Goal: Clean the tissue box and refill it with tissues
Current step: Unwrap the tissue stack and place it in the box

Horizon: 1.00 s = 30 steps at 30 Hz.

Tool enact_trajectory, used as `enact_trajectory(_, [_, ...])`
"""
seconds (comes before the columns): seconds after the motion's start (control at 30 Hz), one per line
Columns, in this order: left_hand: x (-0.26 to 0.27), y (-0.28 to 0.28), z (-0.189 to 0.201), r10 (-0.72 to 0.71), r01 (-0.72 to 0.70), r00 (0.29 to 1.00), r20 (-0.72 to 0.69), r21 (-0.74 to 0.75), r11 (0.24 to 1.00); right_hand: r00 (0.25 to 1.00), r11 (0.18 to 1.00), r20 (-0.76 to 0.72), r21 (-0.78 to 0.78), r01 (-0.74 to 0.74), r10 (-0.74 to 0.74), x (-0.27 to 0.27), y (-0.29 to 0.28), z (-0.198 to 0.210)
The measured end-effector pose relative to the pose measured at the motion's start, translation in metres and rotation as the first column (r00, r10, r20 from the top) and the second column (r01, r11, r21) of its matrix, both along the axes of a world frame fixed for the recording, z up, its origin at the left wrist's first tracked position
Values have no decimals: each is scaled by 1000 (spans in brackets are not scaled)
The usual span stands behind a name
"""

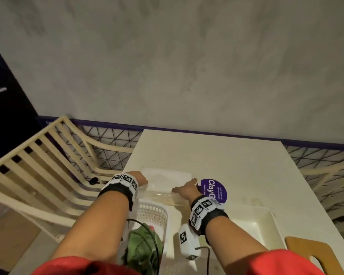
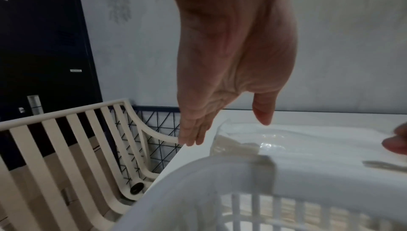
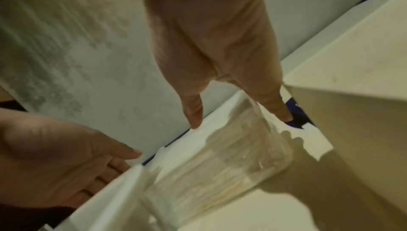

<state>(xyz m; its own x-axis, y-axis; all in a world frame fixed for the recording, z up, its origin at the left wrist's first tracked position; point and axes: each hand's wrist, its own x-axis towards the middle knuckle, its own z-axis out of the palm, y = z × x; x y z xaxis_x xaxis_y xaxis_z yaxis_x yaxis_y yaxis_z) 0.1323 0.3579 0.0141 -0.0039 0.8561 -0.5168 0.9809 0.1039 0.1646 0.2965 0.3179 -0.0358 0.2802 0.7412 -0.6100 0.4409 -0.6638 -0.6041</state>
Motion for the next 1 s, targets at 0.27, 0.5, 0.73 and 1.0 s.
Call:
enact_trajectory(0.27, [-2,21,-15,289,-318,902,321,41,947,921,954,-315,114,278,-230,9,5,12])
enact_trajectory(0.5, [0,-32,54,183,-318,738,650,95,943,999,731,-28,682,-11,41,37,-65,115])
enact_trajectory(0.73, [14,-174,98,-155,0,570,807,188,982,974,358,181,908,-218,134,83,-213,179])
enact_trajectory(1.0, [47,-269,4,-50,315,448,893,-105,943,936,443,338,827,-346,98,118,-315,147])
